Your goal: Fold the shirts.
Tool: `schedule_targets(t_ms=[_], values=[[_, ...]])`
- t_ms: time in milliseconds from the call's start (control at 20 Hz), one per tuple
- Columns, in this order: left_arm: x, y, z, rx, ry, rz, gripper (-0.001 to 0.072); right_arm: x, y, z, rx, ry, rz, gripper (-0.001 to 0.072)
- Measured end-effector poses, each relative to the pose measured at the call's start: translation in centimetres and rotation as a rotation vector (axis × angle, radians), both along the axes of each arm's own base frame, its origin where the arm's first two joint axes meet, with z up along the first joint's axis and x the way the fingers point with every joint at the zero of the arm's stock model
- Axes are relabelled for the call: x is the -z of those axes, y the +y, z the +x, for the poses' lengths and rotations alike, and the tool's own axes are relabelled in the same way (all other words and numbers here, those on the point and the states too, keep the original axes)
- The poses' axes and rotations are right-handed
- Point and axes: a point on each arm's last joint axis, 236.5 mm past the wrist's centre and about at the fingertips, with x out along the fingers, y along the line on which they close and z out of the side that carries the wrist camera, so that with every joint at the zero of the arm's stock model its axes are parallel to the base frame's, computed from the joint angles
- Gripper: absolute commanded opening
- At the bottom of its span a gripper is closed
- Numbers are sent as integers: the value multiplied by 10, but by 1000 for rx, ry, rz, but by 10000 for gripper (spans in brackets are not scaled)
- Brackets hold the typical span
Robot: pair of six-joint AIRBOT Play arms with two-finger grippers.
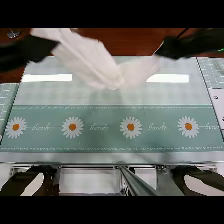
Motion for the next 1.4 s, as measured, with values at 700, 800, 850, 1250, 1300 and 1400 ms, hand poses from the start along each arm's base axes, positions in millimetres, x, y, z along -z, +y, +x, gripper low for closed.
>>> schedule_targets(t_ms=[700, 800, 850, 1250, 1300, 1400], values=[[-42, 29, -139, -110, -24, 213, 26, -187, -101, -236, 264, -527, -243, 30], [19, 24, -140, -52, 162, 217, 25, -162, -103, -228, 261, -456, -256, 30], [53, 21, -141, -20, 257, 215, 25, -145, -103, -221, 260, -412, -263, 30], [252, 12, -115, -45, 617, 148, 28, 23, -90, -84, 253, -48, -241, 31], [268, 10, -110, -59, 637, 149, 28, 44, -85, -62, 247, -15, -226, 31], [294, 9, -98, -82, 664, 165, 28, 87, -78, -25, 241, 60, -195, 32]])
